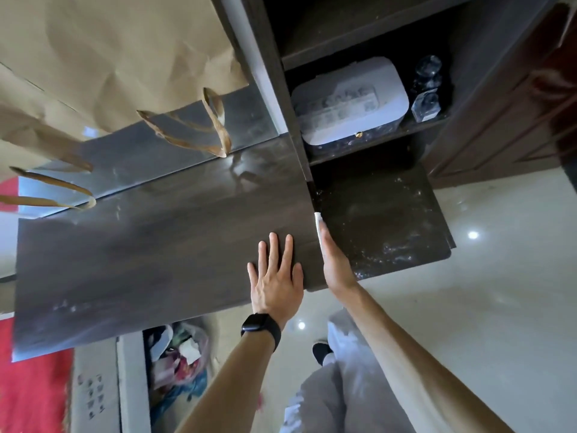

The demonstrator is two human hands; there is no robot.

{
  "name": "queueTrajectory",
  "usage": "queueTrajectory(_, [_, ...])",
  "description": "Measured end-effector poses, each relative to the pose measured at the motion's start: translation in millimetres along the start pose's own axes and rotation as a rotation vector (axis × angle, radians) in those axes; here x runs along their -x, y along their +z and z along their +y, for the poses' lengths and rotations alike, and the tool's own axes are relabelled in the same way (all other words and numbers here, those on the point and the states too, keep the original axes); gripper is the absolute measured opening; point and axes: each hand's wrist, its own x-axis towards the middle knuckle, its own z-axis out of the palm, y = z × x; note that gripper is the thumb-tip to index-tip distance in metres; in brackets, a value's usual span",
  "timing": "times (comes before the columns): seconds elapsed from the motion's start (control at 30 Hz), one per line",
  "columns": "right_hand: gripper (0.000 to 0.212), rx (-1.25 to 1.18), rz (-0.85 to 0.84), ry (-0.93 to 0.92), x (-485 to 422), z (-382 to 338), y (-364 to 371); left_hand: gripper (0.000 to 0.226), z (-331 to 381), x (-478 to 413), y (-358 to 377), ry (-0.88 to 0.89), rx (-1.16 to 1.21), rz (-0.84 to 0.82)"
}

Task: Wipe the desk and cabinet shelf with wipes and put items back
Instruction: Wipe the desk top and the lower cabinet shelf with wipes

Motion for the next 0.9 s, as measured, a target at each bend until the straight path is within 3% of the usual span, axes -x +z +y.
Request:
queueTrajectory(0.1, [0.041,-0.049,0.020,0.064,14,31,-8,0.059,-2,-1,8,0.001,0.035,0.057])
queueTrajectory(0.27, [0.044,0.083,0.023,0.211,29,55,-26,0.061,-1,-2,27,-0.018,0.065,0.170])
queueTrajectory(0.4, [0.043,-0.062,-0.064,0.073,10,46,-21,0.062,3,-4,35,-0.047,0.079,0.223])
queueTrajectory(0.53, [0.047,-0.032,-0.102,-0.017,-19,17,-15,0.063,12,-7,36,-0.099,0.114,0.243])
queueTrajectory(0.7, [0.033,-0.083,-0.155,0.131,-24,50,-31,0.061,38,-31,36,-0.189,0.125,0.299])
queueTrajectory(0.83, [0.055,-0.150,-0.215,0.319,1,79,-57,0.060,66,-52,38,-0.276,0.146,0.379])
queueTrajectory(0.9, [0.059,-0.177,-0.263,0.292,6,74,-66,0.060,70,-53,39,-0.297,0.148,0.419])
